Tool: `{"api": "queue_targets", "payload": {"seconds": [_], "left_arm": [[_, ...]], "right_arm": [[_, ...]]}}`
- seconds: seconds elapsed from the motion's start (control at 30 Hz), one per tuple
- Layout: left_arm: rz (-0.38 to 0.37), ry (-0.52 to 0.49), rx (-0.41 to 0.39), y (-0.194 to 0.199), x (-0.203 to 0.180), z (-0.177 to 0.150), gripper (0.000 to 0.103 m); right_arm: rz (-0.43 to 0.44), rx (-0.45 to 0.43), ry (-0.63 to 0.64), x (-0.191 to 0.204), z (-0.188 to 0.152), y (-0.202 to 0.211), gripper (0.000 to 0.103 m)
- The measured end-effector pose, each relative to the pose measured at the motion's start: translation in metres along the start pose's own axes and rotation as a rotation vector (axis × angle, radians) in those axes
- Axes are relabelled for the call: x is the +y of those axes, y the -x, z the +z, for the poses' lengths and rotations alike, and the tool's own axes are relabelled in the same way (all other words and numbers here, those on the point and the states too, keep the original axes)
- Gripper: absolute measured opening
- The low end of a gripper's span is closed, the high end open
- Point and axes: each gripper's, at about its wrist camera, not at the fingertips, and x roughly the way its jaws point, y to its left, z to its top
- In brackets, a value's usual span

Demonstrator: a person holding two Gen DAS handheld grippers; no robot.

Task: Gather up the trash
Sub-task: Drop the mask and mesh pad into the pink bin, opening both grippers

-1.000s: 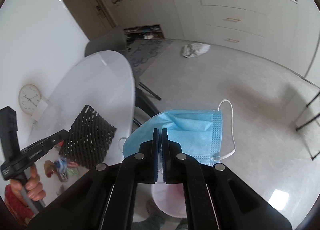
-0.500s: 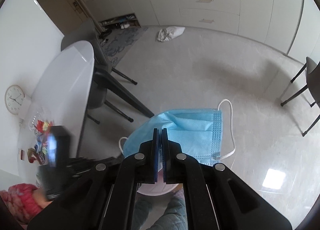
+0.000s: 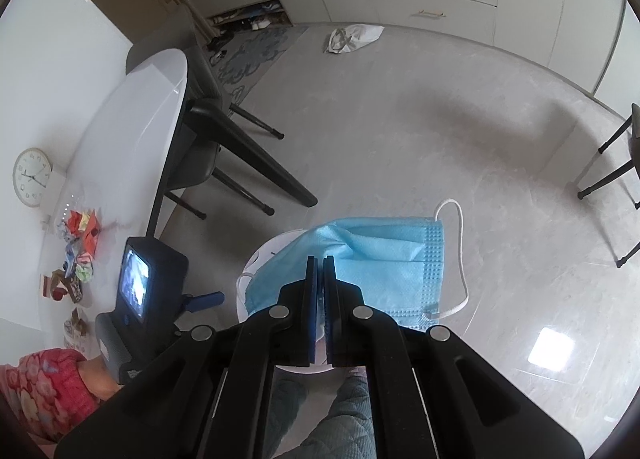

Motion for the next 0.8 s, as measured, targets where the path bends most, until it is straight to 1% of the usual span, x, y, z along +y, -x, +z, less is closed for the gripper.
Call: {"api": "queue_targets", "payload": {"seconds": [0.07, 0.17, 0.27, 0.33, 0.37, 0.4, 0.47, 0.5, 0.53, 0.6, 0.63, 0.7, 0.8], "left_arm": [[0.004, 0.002, -0.019, 0.011, 0.000, -0.003, 0.079], [0.024, 0.008, -0.068, 0.045, 0.001, -0.008, 0.083], [0.030, 0.037, -0.163, 0.097, 0.007, -0.019, 0.094], [0.027, 0.064, -0.237, 0.134, 0.014, -0.029, 0.095], [0.028, 0.074, -0.258, 0.145, 0.016, -0.033, 0.095], [0.034, 0.086, -0.282, 0.159, 0.020, -0.038, 0.095], [0.052, 0.109, -0.309, 0.180, 0.028, -0.046, 0.095], [0.057, 0.118, -0.318, 0.186, 0.031, -0.049, 0.095], [0.069, 0.135, -0.332, 0.194, 0.037, -0.053, 0.095], [0.088, 0.158, -0.347, 0.203, 0.047, -0.057, 0.095], [0.098, 0.170, -0.352, 0.208, 0.053, -0.059, 0.095], [0.113, 0.197, -0.360, 0.216, 0.059, -0.063, 0.095], [0.139, 0.242, -0.370, 0.227, 0.072, -0.071, 0.095]], "right_arm": [[0.004, 0.006, 0.003, -0.001, -0.001, -0.003, 0.004], [0.012, 0.022, 0.012, -0.001, -0.002, -0.012, 0.004], [0.028, 0.046, 0.022, 0.003, -0.006, -0.030, 0.004], [0.036, 0.075, 0.046, 0.010, -0.012, -0.050, 0.004], [0.043, 0.088, 0.057, 0.014, -0.015, -0.058, 0.004], [0.055, 0.107, 0.070, 0.018, -0.019, -0.068, 0.007], [0.072, 0.136, 0.089, 0.026, -0.027, -0.086, 0.008], [0.092, 0.156, 0.100, 0.031, -0.030, -0.094, 0.023], [0.103, 0.175, 0.110, 0.034, -0.033, -0.101, 0.054], [0.061, 0.175, 0.144, 0.045, -0.039, -0.109, 0.081], [0.042, 0.176, 0.162, 0.050, -0.040, -0.110, 0.085], [0.025, 0.192, 0.181, 0.057, -0.039, -0.110, 0.091], [0.024, 0.192, 0.182, 0.065, -0.033, -0.099, 0.094]]}}
